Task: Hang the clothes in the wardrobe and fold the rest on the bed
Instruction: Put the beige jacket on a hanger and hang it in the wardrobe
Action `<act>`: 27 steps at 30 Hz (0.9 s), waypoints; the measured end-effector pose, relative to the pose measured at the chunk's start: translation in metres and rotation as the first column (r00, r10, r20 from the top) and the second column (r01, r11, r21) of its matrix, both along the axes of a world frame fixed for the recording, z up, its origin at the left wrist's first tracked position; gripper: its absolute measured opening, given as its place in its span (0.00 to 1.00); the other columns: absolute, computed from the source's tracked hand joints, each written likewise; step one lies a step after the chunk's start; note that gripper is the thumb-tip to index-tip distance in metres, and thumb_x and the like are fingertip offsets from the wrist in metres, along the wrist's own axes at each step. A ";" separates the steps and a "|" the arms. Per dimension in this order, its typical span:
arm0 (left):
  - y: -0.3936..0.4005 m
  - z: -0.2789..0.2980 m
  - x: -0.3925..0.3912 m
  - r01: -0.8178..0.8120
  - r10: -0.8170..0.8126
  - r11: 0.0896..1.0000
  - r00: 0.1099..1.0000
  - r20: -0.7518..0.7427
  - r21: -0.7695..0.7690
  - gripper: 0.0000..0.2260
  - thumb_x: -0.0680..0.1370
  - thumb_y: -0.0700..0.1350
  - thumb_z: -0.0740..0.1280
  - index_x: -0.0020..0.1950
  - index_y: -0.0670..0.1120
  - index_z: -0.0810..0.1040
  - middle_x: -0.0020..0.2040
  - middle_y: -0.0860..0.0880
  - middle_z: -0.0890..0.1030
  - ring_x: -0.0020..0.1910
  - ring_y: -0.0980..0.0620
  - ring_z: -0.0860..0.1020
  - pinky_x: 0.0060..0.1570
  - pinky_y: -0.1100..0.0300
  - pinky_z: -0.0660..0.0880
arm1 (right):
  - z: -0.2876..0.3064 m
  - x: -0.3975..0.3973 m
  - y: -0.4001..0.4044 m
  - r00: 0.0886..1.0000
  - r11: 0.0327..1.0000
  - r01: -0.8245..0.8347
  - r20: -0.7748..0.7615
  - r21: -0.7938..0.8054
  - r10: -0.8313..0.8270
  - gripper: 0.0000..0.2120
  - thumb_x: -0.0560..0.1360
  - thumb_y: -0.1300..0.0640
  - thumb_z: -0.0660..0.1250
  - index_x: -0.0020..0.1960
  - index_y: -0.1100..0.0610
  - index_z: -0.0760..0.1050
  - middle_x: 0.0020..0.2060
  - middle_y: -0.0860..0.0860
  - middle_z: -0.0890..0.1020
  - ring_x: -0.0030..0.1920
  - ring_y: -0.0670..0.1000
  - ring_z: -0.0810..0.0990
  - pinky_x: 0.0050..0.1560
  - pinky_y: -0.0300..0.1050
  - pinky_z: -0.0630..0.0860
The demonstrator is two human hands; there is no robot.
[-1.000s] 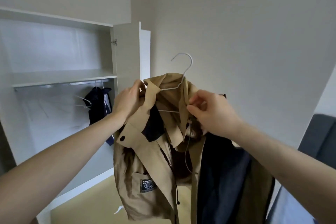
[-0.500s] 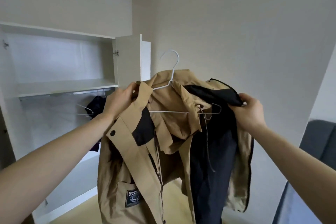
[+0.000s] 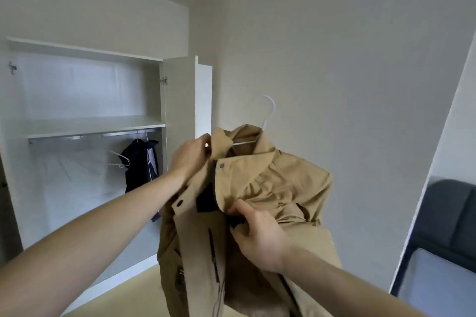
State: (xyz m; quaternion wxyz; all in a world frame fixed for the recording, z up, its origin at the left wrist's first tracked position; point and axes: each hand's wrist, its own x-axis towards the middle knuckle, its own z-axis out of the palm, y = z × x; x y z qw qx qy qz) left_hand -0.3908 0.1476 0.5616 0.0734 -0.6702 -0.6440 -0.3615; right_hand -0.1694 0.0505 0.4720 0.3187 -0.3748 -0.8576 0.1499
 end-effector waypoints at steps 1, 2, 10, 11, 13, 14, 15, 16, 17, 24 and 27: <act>-0.002 0.000 0.013 0.011 -0.011 1.000 1.000 -0.005 0.021 0.11 0.80 0.42 0.62 0.61 0.49 0.77 0.55 0.41 0.84 0.54 0.37 0.80 0.38 0.54 0.65 | -0.001 0.003 0.009 0.999 0.998 0.028 0.023 -0.056 -0.026 0.17 0.78 0.57 0.64 0.64 0.42 0.72 0.51 0.42 0.78 0.49 0.44 0.76 0.50 0.36 0.70; -0.005 -0.002 0.022 0.016 -0.015 0.999 1.000 -0.014 0.048 0.10 0.79 0.43 0.63 0.59 0.50 0.77 0.53 0.43 0.84 0.52 0.37 0.80 0.35 0.55 0.63 | -0.001 0.012 0.017 0.997 0.994 0.052 0.060 -0.097 -0.046 0.20 0.79 0.55 0.65 0.69 0.43 0.71 0.54 0.44 0.78 0.51 0.45 0.76 0.52 0.37 0.71; -0.016 -0.014 0.024 -0.049 0.054 0.992 0.998 -0.043 0.120 0.12 0.79 0.46 0.65 0.62 0.55 0.78 0.50 0.46 0.85 0.52 0.38 0.82 0.39 0.55 0.66 | 0.048 0.124 0.023 0.974 0.924 0.209 -0.149 0.319 -0.169 0.05 0.75 0.49 0.70 0.48 0.39 0.81 0.41 0.35 0.83 0.41 0.41 0.83 0.37 0.33 0.76; -0.018 -0.018 0.023 -0.055 0.061 0.991 0.997 -0.048 0.122 0.13 0.80 0.46 0.65 0.64 0.55 0.78 0.50 0.46 0.86 0.53 0.38 0.82 0.40 0.56 0.67 | 0.056 0.136 0.027 0.956 0.895 0.256 -0.236 0.366 -0.176 0.06 0.75 0.51 0.72 0.49 0.39 0.80 0.42 0.37 0.83 0.43 0.43 0.83 0.38 0.34 0.76; -0.024 -0.029 0.022 -0.063 0.069 0.990 0.996 -0.047 0.130 0.14 0.80 0.47 0.64 0.65 0.54 0.78 0.48 0.47 0.85 0.51 0.40 0.83 0.39 0.55 0.70 | 0.066 0.155 0.043 0.942 0.875 0.306 -0.250 0.375 -0.222 0.13 0.76 0.50 0.74 0.57 0.38 0.77 0.51 0.35 0.80 0.51 0.42 0.80 0.47 0.39 0.77; -0.027 -0.035 0.021 -0.060 0.064 0.991 0.997 -0.032 0.122 0.15 0.79 0.48 0.62 0.64 0.54 0.78 0.47 0.49 0.85 0.49 0.42 0.83 0.40 0.55 0.73 | 0.067 0.158 0.052 0.949 0.896 0.307 -0.179 0.321 -0.261 0.16 0.77 0.46 0.73 0.63 0.38 0.75 0.56 0.34 0.77 0.56 0.40 0.77 0.53 0.41 0.75; -0.031 -0.040 0.019 -0.053 0.056 0.993 0.998 -0.017 0.106 0.15 0.78 0.49 0.61 0.63 0.55 0.78 0.45 0.51 0.84 0.46 0.44 0.83 0.40 0.55 0.74 | 0.065 0.159 0.060 0.952 0.922 0.305 -0.078 0.237 -0.295 0.19 0.78 0.43 0.71 0.67 0.39 0.73 0.59 0.35 0.74 0.59 0.41 0.74 0.58 0.43 0.73; -0.035 -0.046 0.017 -0.045 0.046 0.995 0.999 -0.006 0.087 0.14 0.78 0.50 0.60 0.62 0.56 0.77 0.44 0.53 0.83 0.45 0.45 0.83 0.39 0.55 0.74 | 0.061 0.157 0.068 0.955 0.946 0.292 0.015 0.143 -0.297 0.18 0.78 0.40 0.70 0.67 0.39 0.74 0.60 0.36 0.75 0.61 0.42 0.74 0.59 0.43 0.72; -0.037 -0.052 0.013 -0.040 0.039 0.997 0.999 0.005 0.068 0.14 0.78 0.50 0.59 0.61 0.57 0.77 0.44 0.53 0.83 0.44 0.46 0.83 0.38 0.55 0.73 | 0.054 0.152 0.074 0.961 0.964 0.264 0.077 0.041 -0.266 0.15 0.79 0.40 0.68 0.64 0.41 0.76 0.58 0.38 0.78 0.60 0.43 0.76 0.58 0.41 0.72; -0.036 -0.079 -0.042 -0.113 0.112 0.992 0.993 0.029 0.048 0.14 0.79 0.48 0.64 0.64 0.57 0.78 0.49 0.55 0.85 0.45 0.49 0.82 0.34 0.60 0.68 | 0.017 0.112 0.115 0.969 0.963 0.246 -0.037 0.111 -0.243 0.12 0.78 0.46 0.71 0.60 0.43 0.74 0.56 0.38 0.76 0.56 0.43 0.77 0.55 0.44 0.76; -0.034 -0.082 -0.067 -0.137 0.134 0.989 0.990 0.045 0.061 0.15 0.77 0.51 0.61 0.62 0.57 0.80 0.44 0.57 0.84 0.40 0.55 0.78 0.32 0.63 0.67 | 0.014 0.086 0.137 0.964 0.979 0.195 0.174 0.056 -0.202 0.23 0.80 0.42 0.68 0.73 0.42 0.68 0.64 0.38 0.70 0.66 0.45 0.70 0.69 0.49 0.70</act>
